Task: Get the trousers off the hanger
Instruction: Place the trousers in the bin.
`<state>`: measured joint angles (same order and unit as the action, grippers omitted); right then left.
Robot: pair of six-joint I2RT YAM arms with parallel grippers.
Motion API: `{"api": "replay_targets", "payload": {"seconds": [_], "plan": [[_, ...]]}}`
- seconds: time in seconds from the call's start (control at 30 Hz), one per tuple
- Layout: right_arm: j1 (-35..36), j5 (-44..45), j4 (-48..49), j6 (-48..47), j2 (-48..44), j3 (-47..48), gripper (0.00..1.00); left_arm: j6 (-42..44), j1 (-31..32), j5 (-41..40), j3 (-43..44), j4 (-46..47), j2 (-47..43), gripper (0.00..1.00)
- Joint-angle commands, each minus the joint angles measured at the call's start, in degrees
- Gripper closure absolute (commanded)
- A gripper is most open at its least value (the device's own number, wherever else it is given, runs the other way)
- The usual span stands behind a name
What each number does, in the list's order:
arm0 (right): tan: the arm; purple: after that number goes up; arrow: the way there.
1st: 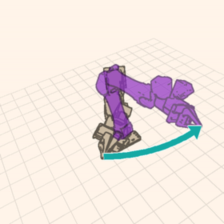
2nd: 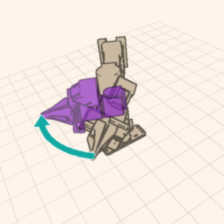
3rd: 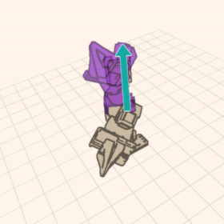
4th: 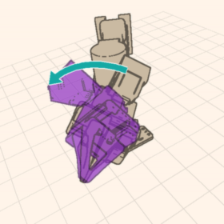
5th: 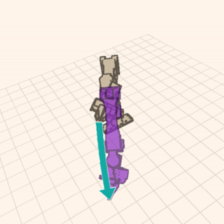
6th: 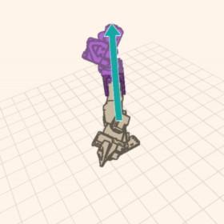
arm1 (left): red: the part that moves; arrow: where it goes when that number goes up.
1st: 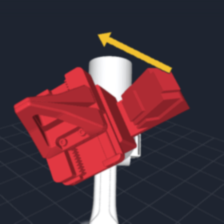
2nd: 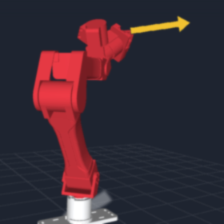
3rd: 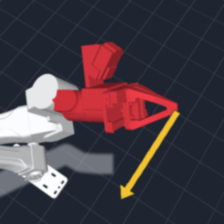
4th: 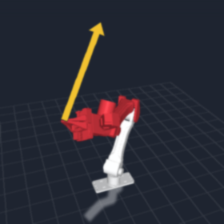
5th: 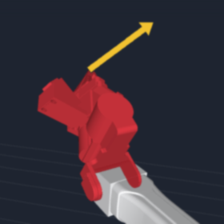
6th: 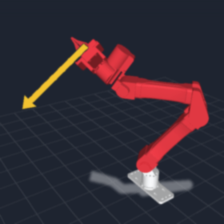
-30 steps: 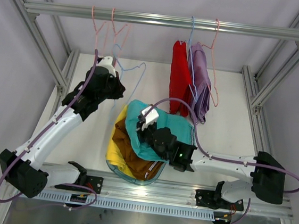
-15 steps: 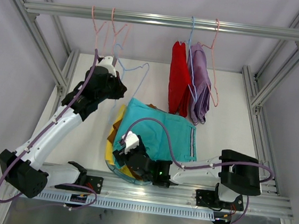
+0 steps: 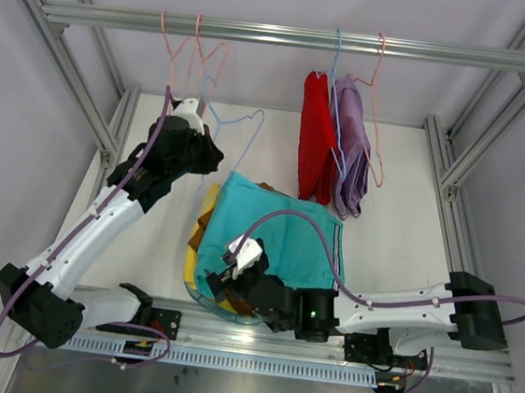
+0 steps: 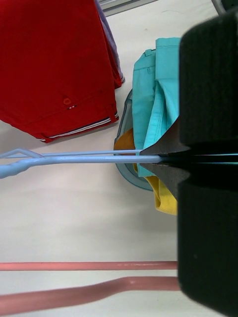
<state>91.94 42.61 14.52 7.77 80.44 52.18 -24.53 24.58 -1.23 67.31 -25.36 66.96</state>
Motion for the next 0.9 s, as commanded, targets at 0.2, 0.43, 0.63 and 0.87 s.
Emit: {"api": "replay_targets", "payload": {"seconds": [0.2, 0.43, 0.63, 0.87], "plan": [[-4.0, 3.5, -1.6, -5.3, -9.0, 0.6, 0.2, -0.6, -0.4, 0.3, 1.1, 2.5, -1.7, 1.0], [-14.1, -4.5, 0.7, -2.5, -9.9, -5.2, 0.2, -0.5, -0.4, 0.4, 1.1, 2.6, -1.5, 1.0], [-18.6, -11.6, 10.9, 6.8, -1.7, -16.3, 0.21, -0.5, -0.4, 0.7, 1.1, 2.8, -1.5, 1.0], [-14.8, -10.3, 14.5, 12.0, 10.1, -18.3, 0.2, -0.5, -0.4, 0.8, 1.1, 2.8, -1.0, 1.0]]}}
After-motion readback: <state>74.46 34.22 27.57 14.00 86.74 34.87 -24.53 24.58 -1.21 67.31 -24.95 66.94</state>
